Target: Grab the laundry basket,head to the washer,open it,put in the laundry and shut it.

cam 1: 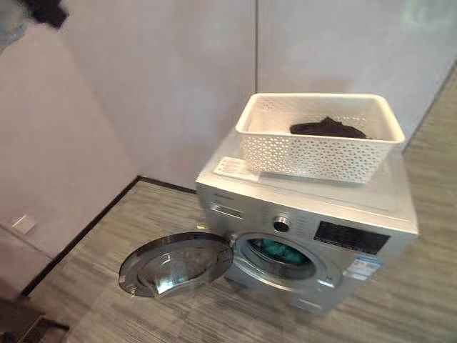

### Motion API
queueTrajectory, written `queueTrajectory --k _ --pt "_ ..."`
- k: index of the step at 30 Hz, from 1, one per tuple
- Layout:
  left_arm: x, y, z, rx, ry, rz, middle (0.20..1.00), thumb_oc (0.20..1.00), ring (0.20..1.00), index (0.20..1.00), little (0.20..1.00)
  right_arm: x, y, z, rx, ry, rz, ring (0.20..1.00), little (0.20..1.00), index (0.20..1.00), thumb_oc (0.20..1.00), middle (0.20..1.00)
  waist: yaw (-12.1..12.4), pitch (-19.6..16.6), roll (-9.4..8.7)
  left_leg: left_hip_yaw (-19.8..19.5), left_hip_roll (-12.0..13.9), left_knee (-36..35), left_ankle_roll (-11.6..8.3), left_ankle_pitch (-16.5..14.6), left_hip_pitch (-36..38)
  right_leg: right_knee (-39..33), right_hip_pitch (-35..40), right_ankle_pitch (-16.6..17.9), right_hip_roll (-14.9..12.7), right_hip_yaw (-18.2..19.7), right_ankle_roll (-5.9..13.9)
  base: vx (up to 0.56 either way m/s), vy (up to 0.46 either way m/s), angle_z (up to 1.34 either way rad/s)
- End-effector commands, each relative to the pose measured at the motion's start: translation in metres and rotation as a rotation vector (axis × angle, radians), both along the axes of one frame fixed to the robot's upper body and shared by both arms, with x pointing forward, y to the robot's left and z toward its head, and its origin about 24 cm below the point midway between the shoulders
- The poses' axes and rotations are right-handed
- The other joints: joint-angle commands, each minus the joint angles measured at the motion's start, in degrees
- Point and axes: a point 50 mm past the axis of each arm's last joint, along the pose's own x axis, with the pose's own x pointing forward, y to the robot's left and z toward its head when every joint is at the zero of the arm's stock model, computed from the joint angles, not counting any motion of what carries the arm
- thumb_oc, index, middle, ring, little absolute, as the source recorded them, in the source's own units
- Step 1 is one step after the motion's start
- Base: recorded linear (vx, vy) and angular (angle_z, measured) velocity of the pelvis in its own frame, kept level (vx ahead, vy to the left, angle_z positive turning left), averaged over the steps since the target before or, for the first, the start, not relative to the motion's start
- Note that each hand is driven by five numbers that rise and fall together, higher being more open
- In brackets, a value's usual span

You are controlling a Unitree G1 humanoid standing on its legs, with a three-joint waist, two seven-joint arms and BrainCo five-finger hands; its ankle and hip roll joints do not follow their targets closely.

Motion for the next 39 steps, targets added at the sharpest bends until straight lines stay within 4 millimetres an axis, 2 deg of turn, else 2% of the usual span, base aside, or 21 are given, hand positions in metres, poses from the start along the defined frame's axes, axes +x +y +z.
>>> queueTrajectory --k 1,4,9,11,12,13,14,15,18,22,23,24,25,26,27,28,30,32,33,37,39 --pt "-0.034 0.105 -0.077 -0.306 0.199 0.224 1.000 1.000 1.000 1.000 1.000 -0.013 0.021 -0.008 0.048 -0.027 -0.131 1.000 1.000 1.000 1.000 1.000 3.0 3.4 -2.92 0.6 3.6 0.5 -2.11 0.6 1.3 -1.7 1.5 2.0 -4.0 1.1 4.45 0.00 0.000 0.00" --pt "-0.093 0.156 -0.148 -0.578 0.221 0.431 1.000 1.000 1.000 1.000 1.000 -0.011 0.020 -0.008 0.043 -0.027 -0.111 1.000 1.000 1.000 1.000 1.000 2.5 3.6 -3.01 -0.2 3.3 0.5 -1.77 0.1 1.7 -1.7 2.3 2.1 -4.3 0.8 4.35 0.00 0.015 0.07" --pt "-0.152 0.181 -0.293 -0.947 0.403 0.870 1.000 1.000 1.000 1.000 1.000 -0.021 0.028 -0.010 0.051 0.019 -0.033 1.000 1.000 1.000 1.000 1.000 2.5 3.8 -4.12 -0.1 2.8 0.5 -0.88 -1.0 2.7 -1.7 3.1 1.9 -4.7 1.1 3.89 -0.01 0.030 0.17" --pt "-0.181 0.192 -0.345 -0.983 0.501 1.162 1.000 1.000 1.000 1.000 1.000 -0.006 0.021 -0.007 0.023 -0.021 0.000 1.000 1.000 1.000 1.000 1.000 2.3 3.6 -4.43 0.1 2.6 0.5 -0.68 -1.2 3.1 -1.7 3.3 1.9 -4.8 1.4 3.82 0.00 0.022 -0.07" --pt "-0.179 0.192 -0.345 -0.983 0.499 1.161 1.000 1.000 1.000 1.000 1.000 -0.005 0.020 -0.007 0.022 -0.022 -0.002 1.000 1.000 1.000 1.000 1.000 2.4 3.7 -4.35 0.1 2.6 0.5 -0.67 -1.2 3.2 -1.7 3.3 1.9 -4.8 1.4 3.83 -0.02 0.014 -0.18" --pt "-0.191 0.192 -0.371 -1.014 0.570 1.266 1.000 1.000 1.000 1.000 1.000 0.008 0.017 -0.005 0.010 -0.059 0.003 1.000 1.000 1.000 1.000 1.000 2.3 3.6 -4.53 0.1 2.5 0.5 -0.59 -1.2 3.2 -1.7 3.3 1.9 -4.8 1.5 3.76 -0.01 0.004 -0.20" --pt "-0.216 0.184 -0.428 -0.963 0.863 1.467 1.000 1.000 1.000 1.000 1.000 0.035 0.012 0.000 -0.019 -0.120 0.046 1.000 1.000 1.000 1.000 1.000 2.0 3.7 -4.82 0.3 2.4 0.6 -0.33 -1.2 3.5 -1.2 3.6 1.6 -4.7 1.7 3.39 -0.01 0.004 -0.16" --pt "-0.233 0.169 -0.460 -0.825 1.129 1.543 1.000 1.000 1.000 1.000 1.000 0.051 0.015 0.002 -0.026 -0.150 0.084 1.000 1.000 1.000 1.000 1.000 1.3 3.7 -5.05 0.4 2.2 0.7 -0.04 -1.1 3.7 0.1 3.5 0.9 -4.6 2.0 2.99 0.00 -0.001 -0.10" --pt "-0.251 0.125 -0.506 -0.810 1.476 1.521 1.000 1.000 1.000 1.000 1.000 0.079 0.023 0.005 -0.026 -0.204 0.175 1.000 1.000 1.000 1.000 1.000 0.0 5.3 -4.91 0.6 2.3 1.2 0.76 -1.1 4.2 5.7 1.3 -1.4 -4.5 4.0 2.01 -0.03 0.006 -0.07" --pt "-0.246 0.073 -0.538 -0.952 1.688 1.383 1.000 1.000 1.000 1.000 1.000 0.113 0.037 0.011 -0.028 -0.282 0.300 1.000 1.000 1.000 1.000 1.000 -1.7 7.0 -4.83 1.2 3.1 3.3 1.13 -1.4 4.1 8.6 -1.0 -3.0 -3.7 6.3 1.08 -0.02 -0.049 -0.18" --pt "-0.248 0.079 -0.536 -0.966 1.698 1.407 1.000 1.000 1.000 1.000 1.000 0.154 -0.058 0.089 -0.213 -0.510 0.301 1.000 1.000 1.000 1.000 1.000 -3.6 7.5 -5.93 2.1 3.8 5.2 0.56 -1.7 3.7 8.0 -1.6 -3.3 -2.6 7.4 0.78 -0.04 -0.199 0.01" --pt "-0.238 0.072 -0.538 -0.974 1.724 1.339 1.000 1.000 1.000 1.000 1.000 0.136 -0.047 0.092 -0.222 -0.525 0.435 1.000 1.000 1.000 1.000 1.000 -5.2 8.7 -6.57 3.0 4.5 8.3 0.41 -2.3 2.7 8.1 -2.3 -3.4 -1.9 9.0 0.46 -0.06 -0.192 0.17" --pt "-0.238 0.070 -0.539 -0.961 1.734 1.315 1.000 1.000 1.000 1.000 1.000 0.118 -0.054 0.096 -0.220 -0.507 0.459 1.000 1.000 1.000 1.000 1.000 -5.9 9.4 -7.06 3.5 5.0 10.7 0.22 -2.5 1.8 7.8 -2.7 -3.5 -1.3 10.0 0.09 -0.07 -0.189 -0.19" --pt "-0.242 0.069 -0.540 -0.945 1.750 1.309 1.000 1.000 1.000 1.000 1.000 0.114 -0.075 0.130 -0.282 -0.568 0.508 1.000 1.000 1.000 1.000 1.000 -7.3 10.2 -7.85 3.8 6.0 14.9 -0.37 -1.3 0.0 7.1 -2.8 -3.7 -0.2 11.1 -0.44 -0.04 -0.124 -0.59" --pt "-0.242 0.068 -0.540 -0.942 1.754 1.306 1.000 1.000 1.000 1.000 1.000 0.113 -0.076 0.131 -0.284 -0.565 0.505 1.000 1.000 1.000 1.000 1.000 -7.1 10.0 -7.64 3.7 6.1 15.1 -0.41 -1.5 -0.2 7.1 -2.9 -3.7 0.0 11.1 -0.48 -0.03 -0.222 -0.87" --pt "-0.235 0.069 -0.539 -0.995 1.735 1.281 1.000 1.000 1.000 1.000 1.000 0.123 -0.089 0.194 -0.349 -0.741 0.597 1.000 1.000 1.000 1.000 1.000 -8.1 11.8 -9.20 1.7 7.6 23.6 -1.96 3.8 -4.8 6.3 -2.2 -4.1 1.8 11.8 -2.08 0.01 -0.209 -0.82" --pt "-0.233 0.065 -0.541 -1.061 1.737 1.257 1.000 1.000 1.000 1.000 1.000 0.129 -0.092 0.241 -0.400 -0.865 0.661 1.000 1.000 1.000 1.000 1.000 -8.3 13.2 -10.44 -1.9 5.9 29.2 -2.19 5.7 -7.8 5.5 -1.3 -4.3 2.6 12.7 -2.83 0.03 -0.177 -0.54" --pt "-0.229 0.064 -0.541 -1.072 1.731 1.244 1.000 1.000 1.000 1.000 1.000 0.133 -0.095 0.258 -0.436 -0.924 0.655 1.000 1.000 1.000 1.000 1.000 -8.6 13.4 -11.01 -2.8 4.7 29.3 -2.21 6.5 -10.0 4.8 -1.1 -4.5 2.5 12.6 -2.87 0.12 -0.006 -0.66" --pt "-0.229 0.067 -0.540 -1.090 1.725 1.237 1.000 1.000 1.000 1.000 1.000 0.147 -0.085 0.301 -0.495 -1.113 0.715 1.000 1.000 1.000 1.000 1.000 -7.7 13.3 -11.91 -2.7 2.8 16.7 -0.54 3.6 -12.1 4.4 0.3 -5.9 3.0 14.7 -1.99 0.21 0.067 -0.82" --pt "-0.226 0.064 -0.540 -1.048 1.753 1.203 1.000 1.000 1.000 1.000 1.000 0.159 -0.078 0.326 -0.553 -1.308 0.679 1.000 1.000 1.000 1.000 1.000 -5.5 13.4 -12.23 -7.4 1.5 9.4 -0.90 6.5 -15.4 4.4 2.3 -6.9 3.4 17.6 -1.58 0.23 0.088 -0.69" --pt "-0.217 0.066 -0.539 -1.031 1.735 1.177 1.000 1.000 1.000 1.000 1.000 0.168 -0.072 0.356 -0.676 -1.509 0.637 1.000 1.000 1.000 1.000 1.000 -5.4 13.2 -11.55 -6.5 1.3 8.8 -0.95 7.5 -16.3 5.4 3.3 -8.5 3.8 18.9 -1.36 0.17 0.136 -0.69"
